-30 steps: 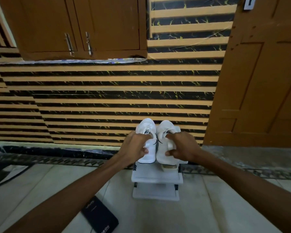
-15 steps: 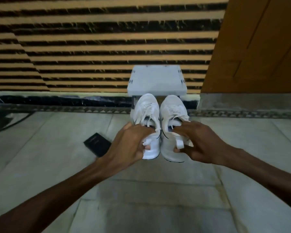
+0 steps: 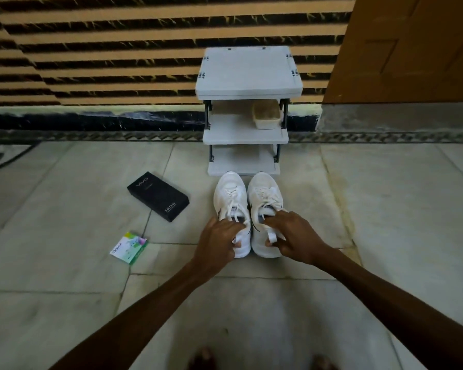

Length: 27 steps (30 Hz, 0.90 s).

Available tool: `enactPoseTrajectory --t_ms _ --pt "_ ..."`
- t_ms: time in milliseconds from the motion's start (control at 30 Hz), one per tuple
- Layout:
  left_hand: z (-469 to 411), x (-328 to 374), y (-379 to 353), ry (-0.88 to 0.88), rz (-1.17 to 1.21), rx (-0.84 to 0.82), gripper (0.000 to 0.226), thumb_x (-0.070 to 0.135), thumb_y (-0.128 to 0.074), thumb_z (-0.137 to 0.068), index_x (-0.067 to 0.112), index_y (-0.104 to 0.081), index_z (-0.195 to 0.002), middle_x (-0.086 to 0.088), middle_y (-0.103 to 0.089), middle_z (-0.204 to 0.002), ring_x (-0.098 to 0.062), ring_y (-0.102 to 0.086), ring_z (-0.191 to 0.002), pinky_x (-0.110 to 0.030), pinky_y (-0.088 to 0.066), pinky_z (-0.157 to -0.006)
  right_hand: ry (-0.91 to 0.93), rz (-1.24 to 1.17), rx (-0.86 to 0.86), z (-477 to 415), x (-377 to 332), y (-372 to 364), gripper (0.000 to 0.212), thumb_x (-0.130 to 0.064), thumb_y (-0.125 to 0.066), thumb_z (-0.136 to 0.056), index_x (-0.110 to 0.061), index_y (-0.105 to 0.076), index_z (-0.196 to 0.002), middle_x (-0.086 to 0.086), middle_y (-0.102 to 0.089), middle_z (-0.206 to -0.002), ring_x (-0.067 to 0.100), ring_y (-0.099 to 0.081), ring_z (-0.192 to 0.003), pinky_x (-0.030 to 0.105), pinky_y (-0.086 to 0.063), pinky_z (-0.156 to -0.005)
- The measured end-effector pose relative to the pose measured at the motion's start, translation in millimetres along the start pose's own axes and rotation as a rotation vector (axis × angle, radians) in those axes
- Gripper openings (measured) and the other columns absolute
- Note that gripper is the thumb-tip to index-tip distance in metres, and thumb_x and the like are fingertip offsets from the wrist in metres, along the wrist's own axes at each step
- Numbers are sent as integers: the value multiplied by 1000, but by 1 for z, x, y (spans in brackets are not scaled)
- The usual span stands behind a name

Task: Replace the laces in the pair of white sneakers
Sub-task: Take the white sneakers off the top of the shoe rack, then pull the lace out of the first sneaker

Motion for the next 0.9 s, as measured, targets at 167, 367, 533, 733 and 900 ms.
enactPoseTrajectory --t_ms 167,367,533,733,900 --pt "-1 -20 -9 7 72 46 45 -6 -75 -57 7 -73 -100 -1 -70 -79 -22 -63 -70 -28 -40 -68 -55 -53 -37 -1 12 -31 44 -19 -72 -72 -14 -65 -115 8 -68 -106 33 -61 -95 39 -50 -74" --pt "-8 -35 -18 163 282 -33 41 48 -69 -81 20 -63 -111 9 -60 -107 -10 -56 -97 -25 -44 -82 -152 -308 -33 -2 29 -28 47 -51 -70 -81 -25 -67 -120 -9 -67 -112 10 -58 -100 27 -48 -82" --pt "-24 -79 3 436 293 183 29 37 -69 -86 22 -55 -106 12 -51 -103 -8 -54 -87 -22 -42 -72 -333 -371 305 -7 59 12 35 -48 -61 -90 -27 -62 -118 -14 -65 -111 7 -65 -83 14 -44 -62" --pt "-45 -78 -6 428 85 102 17 21 -60 -94 18 -46 -84 3 -47 -86 -20 -53 -81 -30 -38 -65 -561 -149 -69 -27 81 -22 65 -47 -72 -82 -20 -46 -135 4 -65 -110 24 -64 -97 36 -53 -79" --pt "-41 -86 -3 574 473 170 23 15 -54 -98 10 -52 -75 5 -58 -66 -14 -54 -64 -18 -40 -57 -513 -224 21 -45 83 8 13 -30 -74 -84 -20 -74 -93 -2 -73 -78 10 -64 -66 25 -52 -67"
Point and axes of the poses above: each hand's wrist, its own z-axis away from the middle knuckle, its own y-axis out of the back of the hand, x = y × z, the point moved 10 cm from there along -z, towards the middle knuckle
